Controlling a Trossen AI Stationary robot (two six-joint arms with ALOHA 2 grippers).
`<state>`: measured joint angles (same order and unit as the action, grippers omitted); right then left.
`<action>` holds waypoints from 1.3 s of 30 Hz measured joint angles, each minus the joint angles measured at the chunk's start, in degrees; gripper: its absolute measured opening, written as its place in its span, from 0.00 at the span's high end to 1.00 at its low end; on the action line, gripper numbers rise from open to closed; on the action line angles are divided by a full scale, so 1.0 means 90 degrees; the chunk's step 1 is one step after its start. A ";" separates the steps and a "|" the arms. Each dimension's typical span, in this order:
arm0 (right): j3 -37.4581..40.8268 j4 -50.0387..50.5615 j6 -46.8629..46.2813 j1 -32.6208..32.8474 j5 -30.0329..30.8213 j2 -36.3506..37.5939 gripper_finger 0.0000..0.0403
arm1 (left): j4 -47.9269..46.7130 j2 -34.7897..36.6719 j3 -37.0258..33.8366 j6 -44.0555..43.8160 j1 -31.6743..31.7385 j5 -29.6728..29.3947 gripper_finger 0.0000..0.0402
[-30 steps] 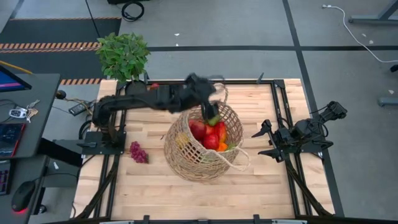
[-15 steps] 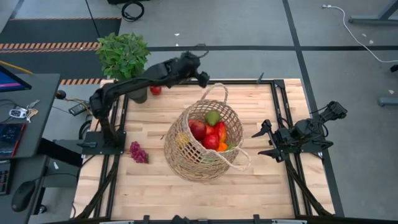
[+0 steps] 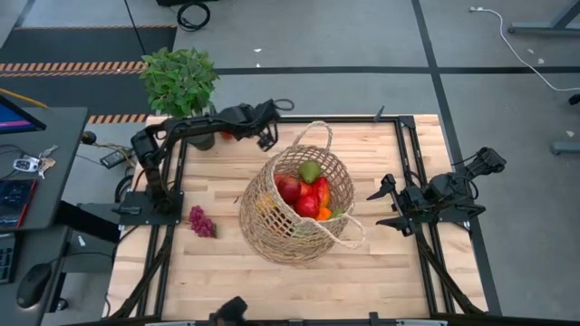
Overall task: Build produce basket
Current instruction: Put the red pomegranate into the brown basket
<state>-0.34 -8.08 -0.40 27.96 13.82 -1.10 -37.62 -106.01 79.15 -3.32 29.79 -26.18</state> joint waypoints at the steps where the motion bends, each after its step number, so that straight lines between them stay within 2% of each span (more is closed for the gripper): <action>1: 0.0000 -0.0010 0.0000 -0.0002 0.0000 0.0000 0.13 | 0.0006 -0.0017 -0.0100 0.0320 0.0038 -0.0095 0.06; 7: 0.0000 0.0002 0.0001 0.0001 0.0000 0.0000 0.13 | -0.0007 -0.0027 -0.0711 0.3161 0.0149 -0.0385 0.06; 10: 0.0000 -0.0002 0.0000 -0.0002 0.0000 0.0000 0.13 | -0.0048 -0.0030 -0.0863 0.4070 0.0123 -0.1167 0.06; 12: 0.0000 -0.0002 0.0000 -0.0001 0.0000 0.0000 0.13 | -0.0086 -0.0030 -0.0927 0.4221 0.0121 -0.1429 0.06; 18: 0.0000 -0.0002 0.0000 -0.0002 0.0000 0.0000 0.13 | -0.0764 -0.0030 -0.0927 0.4337 0.0330 -0.1489 0.06; 22: 0.0000 -0.0002 0.0000 -0.0001 0.0000 0.0000 0.13 | -0.1246 -0.0030 -0.0927 0.4918 0.0354 -0.2004 0.06; 24: 0.0000 -0.0002 0.0000 -0.0002 0.0000 0.0000 0.13 | -0.1404 -0.0030 -0.0927 0.4978 0.0353 -0.2064 0.06; 28: 0.0000 -0.0001 0.0000 -0.0002 0.0000 0.0000 0.13 | -0.1554 -0.0038 -0.0927 0.5200 0.0384 -0.2132 0.06; 33: 0.0000 0.0001 0.0000 -0.0001 0.0000 0.0000 0.13 | -0.1537 -0.0168 -0.0924 0.5931 0.0424 -0.2636 0.06; 39: 0.0000 -0.0004 0.0000 -0.0002 0.0000 0.0000 0.13 | -0.1533 -0.0416 -0.0927 0.6210 0.0463 -0.2711 0.06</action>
<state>-0.34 -8.12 -0.40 27.95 13.83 -1.10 -51.41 -109.76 70.81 52.57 33.95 -50.58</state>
